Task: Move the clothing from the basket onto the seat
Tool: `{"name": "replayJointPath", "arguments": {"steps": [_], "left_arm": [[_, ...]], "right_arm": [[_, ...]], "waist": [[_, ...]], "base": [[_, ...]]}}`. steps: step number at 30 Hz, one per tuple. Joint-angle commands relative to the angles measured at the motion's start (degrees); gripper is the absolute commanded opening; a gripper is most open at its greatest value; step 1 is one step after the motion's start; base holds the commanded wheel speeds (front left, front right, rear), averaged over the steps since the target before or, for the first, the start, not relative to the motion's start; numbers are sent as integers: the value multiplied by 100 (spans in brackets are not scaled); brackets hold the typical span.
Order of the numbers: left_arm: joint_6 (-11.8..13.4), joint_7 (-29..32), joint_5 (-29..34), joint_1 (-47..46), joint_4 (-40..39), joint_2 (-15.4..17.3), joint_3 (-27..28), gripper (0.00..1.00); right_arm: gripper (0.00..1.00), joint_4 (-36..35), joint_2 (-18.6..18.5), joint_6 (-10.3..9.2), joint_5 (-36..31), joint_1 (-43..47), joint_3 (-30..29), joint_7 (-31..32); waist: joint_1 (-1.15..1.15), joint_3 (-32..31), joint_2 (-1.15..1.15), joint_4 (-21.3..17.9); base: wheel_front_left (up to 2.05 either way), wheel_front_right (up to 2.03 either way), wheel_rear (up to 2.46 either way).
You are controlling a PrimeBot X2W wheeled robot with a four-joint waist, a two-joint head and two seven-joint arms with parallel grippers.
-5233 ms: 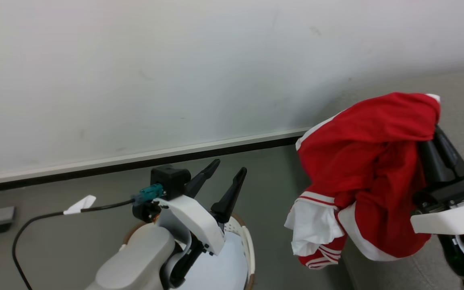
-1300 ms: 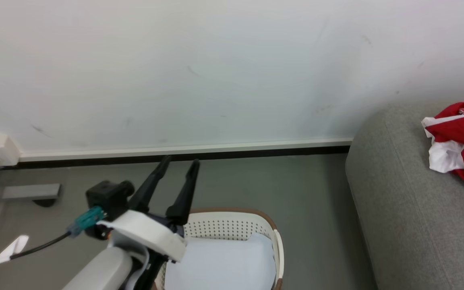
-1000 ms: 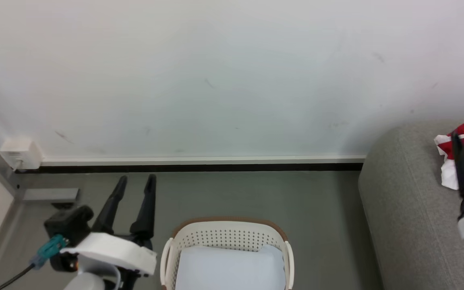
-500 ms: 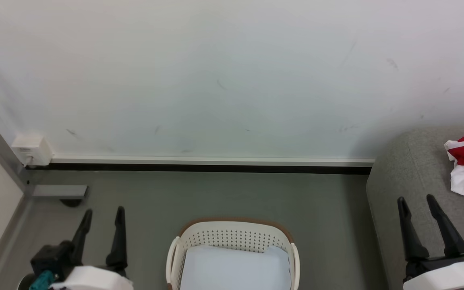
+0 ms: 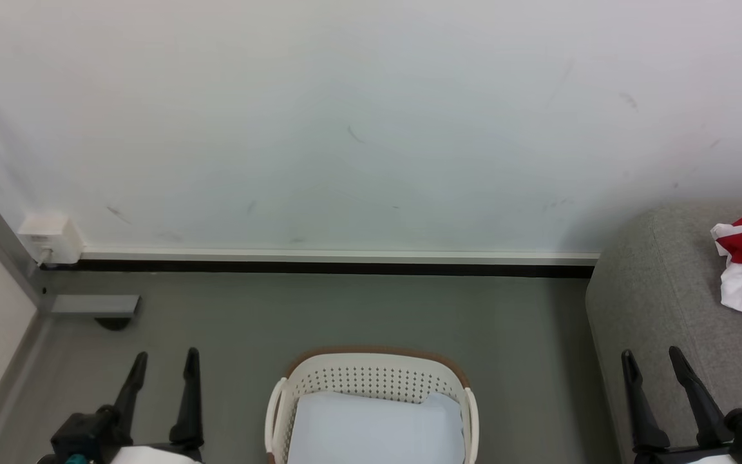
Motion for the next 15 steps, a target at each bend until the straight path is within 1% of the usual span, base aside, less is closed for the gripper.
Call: {"name": "replayJointPath", "arguments": {"steps": [1, 5, 15], "left_arm": [[-61, -3, 88, 52, 28, -41, 75, 100], [-207, -3, 235, 17, 104, -133, 196, 100], [-381, -3, 364, -46, 205, -278, 397, 100]], "right_arm": [[100, 6, -9, -13, -45, 5, -7, -18], [100, 18, 11, -13, -59, -96, 29, -18], [100, 84, 32, -13, -42, -217, 45, -18]], "waist": [[0, 6, 0, -24], [0, 18, 0, -62], [0, 49, 0, -90]], "base": [[0, 0, 0], [0, 0, 0], [0, 0, 0]]}}
